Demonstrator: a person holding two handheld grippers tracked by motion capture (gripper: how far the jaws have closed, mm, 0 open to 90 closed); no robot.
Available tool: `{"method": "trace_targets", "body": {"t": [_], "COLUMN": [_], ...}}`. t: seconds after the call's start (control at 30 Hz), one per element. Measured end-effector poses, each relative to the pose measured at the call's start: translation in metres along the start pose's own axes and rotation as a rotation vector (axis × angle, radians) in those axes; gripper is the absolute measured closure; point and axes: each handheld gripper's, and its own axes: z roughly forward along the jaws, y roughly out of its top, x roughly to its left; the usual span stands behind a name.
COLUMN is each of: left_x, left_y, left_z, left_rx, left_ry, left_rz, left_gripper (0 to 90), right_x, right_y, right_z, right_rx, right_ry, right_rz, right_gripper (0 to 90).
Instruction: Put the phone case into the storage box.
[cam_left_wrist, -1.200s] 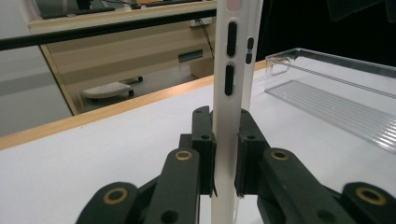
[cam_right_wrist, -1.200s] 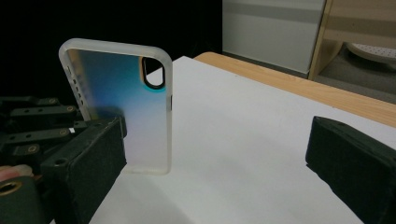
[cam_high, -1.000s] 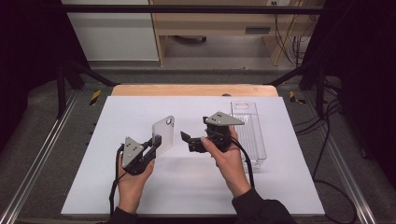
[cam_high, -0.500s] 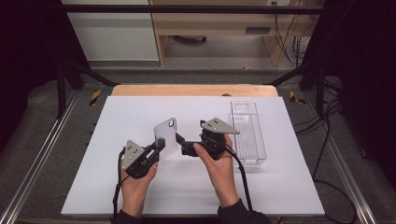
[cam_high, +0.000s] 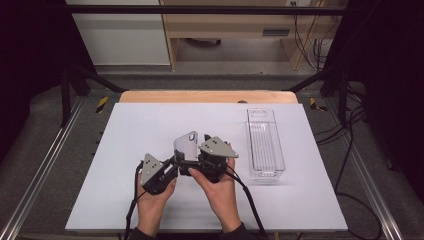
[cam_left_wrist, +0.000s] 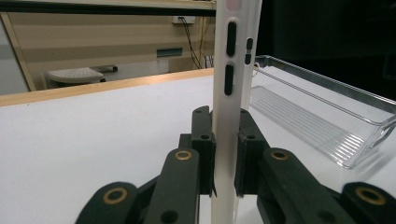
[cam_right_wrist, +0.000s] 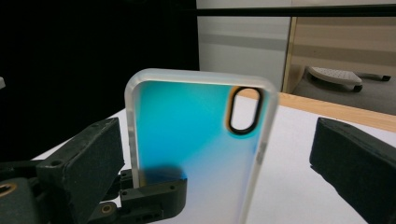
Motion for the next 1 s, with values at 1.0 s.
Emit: {"method": "trace_targets", "body": {"t": [1.0], "left_x": [-0.007], "left_y": [0.001], "left_z": [0.0], "left_rx": [-0.024], "left_ry": [-0.029], "left_rz": [-0.026], "left_gripper": [81.0], "right_x": [0.003], "right_y": [0.0], "right_z": [0.012], "right_rx": [-0.038], "right_ry": [0.012], "right_rz": [0.002], "right_gripper": [6.4]}}
